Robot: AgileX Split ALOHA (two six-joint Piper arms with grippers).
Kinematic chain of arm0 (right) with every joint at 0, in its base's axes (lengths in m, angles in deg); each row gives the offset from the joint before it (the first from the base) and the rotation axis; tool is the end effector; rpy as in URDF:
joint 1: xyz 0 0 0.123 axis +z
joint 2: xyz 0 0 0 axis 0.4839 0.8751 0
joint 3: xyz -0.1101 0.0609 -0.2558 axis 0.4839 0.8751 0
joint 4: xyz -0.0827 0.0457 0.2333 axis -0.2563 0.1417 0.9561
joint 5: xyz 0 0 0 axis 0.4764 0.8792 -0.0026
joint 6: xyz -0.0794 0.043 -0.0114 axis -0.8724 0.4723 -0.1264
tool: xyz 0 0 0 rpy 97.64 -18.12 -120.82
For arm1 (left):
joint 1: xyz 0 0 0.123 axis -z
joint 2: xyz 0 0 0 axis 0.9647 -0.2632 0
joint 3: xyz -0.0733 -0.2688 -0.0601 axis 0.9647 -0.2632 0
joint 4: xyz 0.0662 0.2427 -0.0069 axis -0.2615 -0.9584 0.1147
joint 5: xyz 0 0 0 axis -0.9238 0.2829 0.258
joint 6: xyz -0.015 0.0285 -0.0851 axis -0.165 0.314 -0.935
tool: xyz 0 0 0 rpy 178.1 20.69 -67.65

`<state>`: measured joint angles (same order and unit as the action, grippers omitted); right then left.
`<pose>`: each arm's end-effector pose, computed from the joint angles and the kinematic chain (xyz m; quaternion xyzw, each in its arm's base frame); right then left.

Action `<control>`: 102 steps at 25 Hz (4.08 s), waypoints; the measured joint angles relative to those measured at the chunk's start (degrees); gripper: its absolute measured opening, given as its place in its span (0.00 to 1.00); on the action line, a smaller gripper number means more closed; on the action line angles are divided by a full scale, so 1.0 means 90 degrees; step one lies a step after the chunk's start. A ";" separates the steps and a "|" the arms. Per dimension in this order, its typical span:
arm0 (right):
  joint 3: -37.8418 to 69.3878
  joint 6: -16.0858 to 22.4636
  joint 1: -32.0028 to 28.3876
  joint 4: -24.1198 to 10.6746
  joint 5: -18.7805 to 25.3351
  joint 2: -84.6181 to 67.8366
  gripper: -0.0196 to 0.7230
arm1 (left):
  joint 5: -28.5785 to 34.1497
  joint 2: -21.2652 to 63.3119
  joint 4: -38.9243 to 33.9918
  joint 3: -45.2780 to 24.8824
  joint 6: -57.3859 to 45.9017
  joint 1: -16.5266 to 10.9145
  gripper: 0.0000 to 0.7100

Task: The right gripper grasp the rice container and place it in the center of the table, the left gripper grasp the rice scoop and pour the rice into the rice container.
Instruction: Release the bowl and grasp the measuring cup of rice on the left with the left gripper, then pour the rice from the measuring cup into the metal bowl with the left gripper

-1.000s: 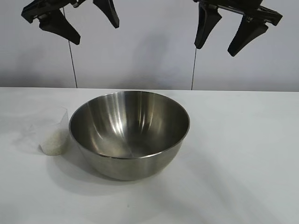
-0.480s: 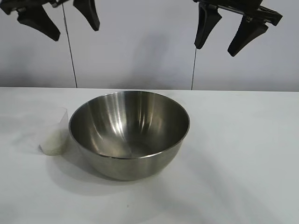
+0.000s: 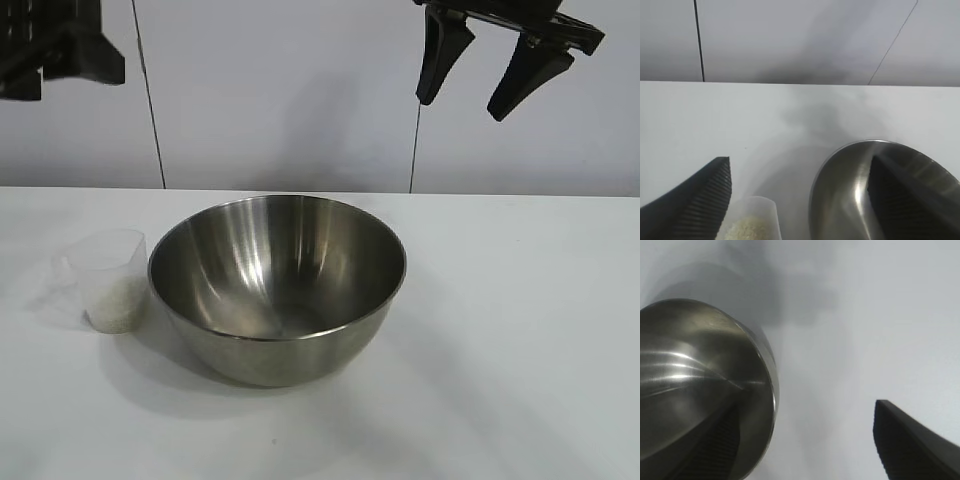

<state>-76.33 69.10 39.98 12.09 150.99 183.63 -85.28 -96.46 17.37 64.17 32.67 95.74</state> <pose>0.4107 0.0992 0.3071 -0.0995 0.9755 0.1197 0.1556 0.2476 -0.0940 0.2319 0.0677 0.8272 -0.1500 0.5372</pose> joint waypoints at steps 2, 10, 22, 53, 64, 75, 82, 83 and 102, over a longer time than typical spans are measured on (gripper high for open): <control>0.0000 0.0000 0.0000 0.0000 0.0006 0.0000 0.72 | -0.0966 -0.0085 0.0016 -0.0690 0.0285 0.0000 0.77; 0.0000 0.0000 0.0000 0.0000 0.0006 0.0000 0.72 | -0.3593 -0.1285 0.0910 -0.2153 0.1644 0.0000 0.70; 0.0000 0.0000 0.0000 0.0000 0.0006 0.0000 0.72 | -0.5363 -0.4035 0.1524 -0.2283 0.1219 0.0000 0.65; 0.0000 0.0000 0.0000 0.0000 -0.0166 0.0000 0.72 | -0.5484 -0.4690 -0.0099 -0.0874 0.0846 -0.1192 0.64; 0.0000 0.0000 0.0000 0.0006 -0.0214 0.0000 0.72 | -0.5484 -0.4709 -0.0129 -0.0698 0.0844 -0.1192 0.56; 0.0000 0.0000 0.0000 0.0019 -0.0267 0.0000 0.72 | -0.5472 -0.4709 -0.0382 -0.0698 0.0724 -0.1192 0.01; 0.0000 0.0000 0.0000 0.0019 -0.0309 0.0000 0.72 | -0.5472 -0.4709 -0.0315 -0.0698 0.0231 -0.1192 0.01; 0.0000 0.0000 0.0000 0.0019 -0.0315 0.0000 0.72 | -0.5472 -0.4709 -0.0321 -0.0711 0.0138 -0.1192 0.01; 0.0000 0.0000 0.0000 0.0024 -0.0392 0.0000 0.72 | -0.2355 -0.1244 -0.2144 -0.0298 0.0305 -0.0369 0.01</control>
<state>-76.33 69.10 39.98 12.30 147.46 183.63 -106.48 -107.66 -1.93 61.49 35.42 92.42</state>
